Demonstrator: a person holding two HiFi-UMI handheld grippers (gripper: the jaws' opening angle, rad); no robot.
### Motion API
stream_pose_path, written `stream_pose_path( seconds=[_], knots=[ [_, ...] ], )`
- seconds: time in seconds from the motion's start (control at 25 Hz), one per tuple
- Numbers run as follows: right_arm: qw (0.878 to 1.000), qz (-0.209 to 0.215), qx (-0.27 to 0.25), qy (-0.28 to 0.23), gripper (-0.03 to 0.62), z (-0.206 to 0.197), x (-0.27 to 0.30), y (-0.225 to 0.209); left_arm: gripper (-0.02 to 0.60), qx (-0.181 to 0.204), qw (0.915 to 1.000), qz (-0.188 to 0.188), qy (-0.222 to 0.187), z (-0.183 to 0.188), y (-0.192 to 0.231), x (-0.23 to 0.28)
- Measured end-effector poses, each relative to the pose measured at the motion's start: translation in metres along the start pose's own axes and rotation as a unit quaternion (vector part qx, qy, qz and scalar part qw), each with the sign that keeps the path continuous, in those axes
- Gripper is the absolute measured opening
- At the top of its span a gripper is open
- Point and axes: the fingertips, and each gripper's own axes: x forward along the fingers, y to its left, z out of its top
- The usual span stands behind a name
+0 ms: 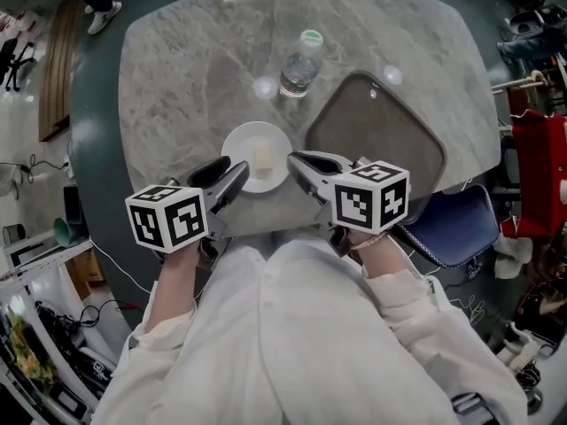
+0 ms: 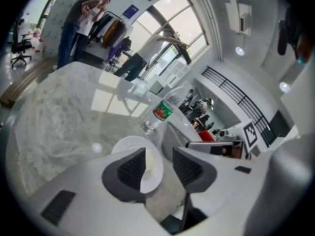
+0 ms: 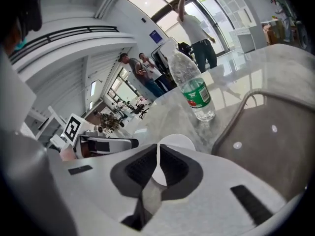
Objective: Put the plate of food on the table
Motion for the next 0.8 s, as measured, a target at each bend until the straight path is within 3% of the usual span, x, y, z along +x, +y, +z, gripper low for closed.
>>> stream_pose_path(
  seconds=[0.08, 0.24, 0.36, 0.48, 0.6, 0.8],
  knots=[
    [0.999, 0.018, -0.038, -0.004, 0.014, 0.007, -0.007, 0.01, 0.161, 0.013, 0.9999, -0.009, -0.006, 0.003, -0.008, -0.003],
    [0.993, 0.059, -0.1, -0.012, 0.011, 0.018, -0.023, 0.034, 0.055, 0.027, 0.9986, -0.022, -0.038, 0.012, -0.018, -0.015],
    [0.985, 0.118, -0.116, -0.037, 0.006, 0.028, -0.037, 0.058, 0.041, 0.04, 0.9942, -0.085, -0.052, 0.014, -0.043, -0.021],
    [0.98, 0.158, -0.107, -0.046, 0.005, 0.035, -0.049, 0.068, 0.04, 0.038, 0.9837, -0.162, -0.067, 0.02, -0.078, -0.028],
    [0.979, 0.16, -0.118, -0.04, 0.003, 0.035, -0.059, 0.064, 0.034, 0.039, 0.9804, -0.18, -0.071, 0.016, -0.093, -0.027],
    [0.974, 0.164, -0.151, -0.034, 0.003, 0.035, -0.066, 0.064, 0.032, 0.054, 0.9803, -0.188, -0.029, 0.001, -0.094, -0.013]
  ],
)
